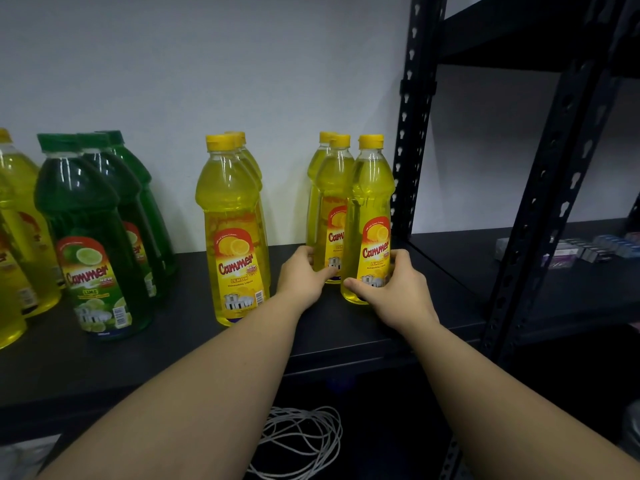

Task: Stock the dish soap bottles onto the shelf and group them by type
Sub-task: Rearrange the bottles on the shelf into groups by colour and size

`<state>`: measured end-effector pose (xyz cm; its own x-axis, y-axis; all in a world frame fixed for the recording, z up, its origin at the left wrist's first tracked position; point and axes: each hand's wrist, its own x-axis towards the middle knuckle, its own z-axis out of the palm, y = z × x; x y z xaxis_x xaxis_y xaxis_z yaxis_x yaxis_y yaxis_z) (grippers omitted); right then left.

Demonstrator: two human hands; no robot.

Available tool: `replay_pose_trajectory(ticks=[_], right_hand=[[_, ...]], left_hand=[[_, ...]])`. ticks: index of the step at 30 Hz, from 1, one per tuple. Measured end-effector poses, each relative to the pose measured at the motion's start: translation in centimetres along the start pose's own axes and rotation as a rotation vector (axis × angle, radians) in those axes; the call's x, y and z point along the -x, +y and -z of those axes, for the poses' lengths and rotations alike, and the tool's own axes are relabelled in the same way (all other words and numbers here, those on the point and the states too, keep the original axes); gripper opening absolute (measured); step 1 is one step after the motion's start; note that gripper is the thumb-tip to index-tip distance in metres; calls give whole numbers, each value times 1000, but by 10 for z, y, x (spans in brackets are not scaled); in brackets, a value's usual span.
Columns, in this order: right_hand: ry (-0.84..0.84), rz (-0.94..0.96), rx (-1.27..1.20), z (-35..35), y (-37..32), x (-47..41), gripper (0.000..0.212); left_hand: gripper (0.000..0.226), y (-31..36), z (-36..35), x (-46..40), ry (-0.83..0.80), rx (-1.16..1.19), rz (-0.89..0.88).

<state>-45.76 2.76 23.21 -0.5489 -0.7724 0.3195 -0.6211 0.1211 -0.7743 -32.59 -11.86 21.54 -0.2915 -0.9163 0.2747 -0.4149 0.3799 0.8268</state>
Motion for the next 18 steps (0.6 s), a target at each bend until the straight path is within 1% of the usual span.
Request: replay_pose_trajectory(ticks=[5, 11, 15, 18], right_hand=[[-1, 3, 12, 0, 1, 0, 89], [-15, 12, 7, 0, 2, -1, 94], [-29, 23, 2, 0, 3, -2, 97], [-55, 42, 16, -1, 0, 0, 96]], left_hand=[[69, 2, 1, 2, 10, 1, 9], [69, 6, 2, 4, 19, -7, 11], [71, 6, 4, 7, -11, -7, 13], [69, 6, 9, 16, -21, -14, 0]])
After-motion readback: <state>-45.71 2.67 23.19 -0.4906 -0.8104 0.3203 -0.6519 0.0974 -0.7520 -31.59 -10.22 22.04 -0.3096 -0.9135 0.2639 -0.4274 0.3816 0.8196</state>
